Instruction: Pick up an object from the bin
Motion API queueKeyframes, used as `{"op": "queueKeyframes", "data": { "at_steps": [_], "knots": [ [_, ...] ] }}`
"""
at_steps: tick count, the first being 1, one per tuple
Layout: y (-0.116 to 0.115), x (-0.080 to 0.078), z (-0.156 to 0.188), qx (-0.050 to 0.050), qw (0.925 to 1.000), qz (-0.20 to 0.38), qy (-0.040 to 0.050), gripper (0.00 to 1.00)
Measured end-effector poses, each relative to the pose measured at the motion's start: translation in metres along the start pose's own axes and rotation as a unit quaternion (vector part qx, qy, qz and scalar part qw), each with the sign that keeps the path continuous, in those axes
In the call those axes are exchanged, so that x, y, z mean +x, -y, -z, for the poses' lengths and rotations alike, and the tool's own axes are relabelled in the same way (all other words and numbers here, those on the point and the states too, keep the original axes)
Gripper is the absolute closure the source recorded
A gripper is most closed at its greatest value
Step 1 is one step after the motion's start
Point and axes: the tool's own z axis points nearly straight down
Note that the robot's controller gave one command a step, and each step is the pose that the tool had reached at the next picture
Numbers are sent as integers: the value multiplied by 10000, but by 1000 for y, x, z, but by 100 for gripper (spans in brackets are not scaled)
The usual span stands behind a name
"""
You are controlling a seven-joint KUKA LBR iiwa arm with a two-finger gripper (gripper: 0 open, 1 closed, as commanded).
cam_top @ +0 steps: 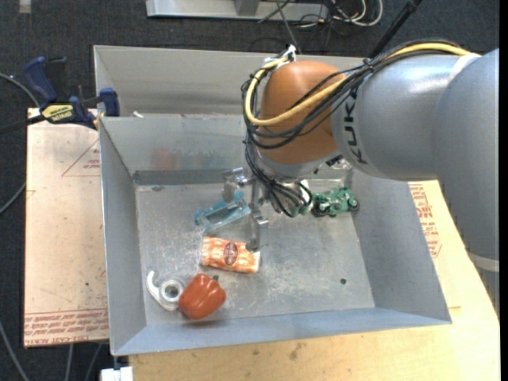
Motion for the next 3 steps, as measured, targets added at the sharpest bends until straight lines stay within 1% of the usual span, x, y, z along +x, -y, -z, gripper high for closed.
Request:
{"op": "queueKeyframes", "data": {
  "at_steps": [1, 2, 3],
  "knots": [
    [3, -20, -34, 5, 9960, -896, 28, 0],
    [3, -50, -59, 27, 9983, 587, 48, 100],
    [3, -50, -59, 27, 9983, 587, 47, 100]
  ]
}}
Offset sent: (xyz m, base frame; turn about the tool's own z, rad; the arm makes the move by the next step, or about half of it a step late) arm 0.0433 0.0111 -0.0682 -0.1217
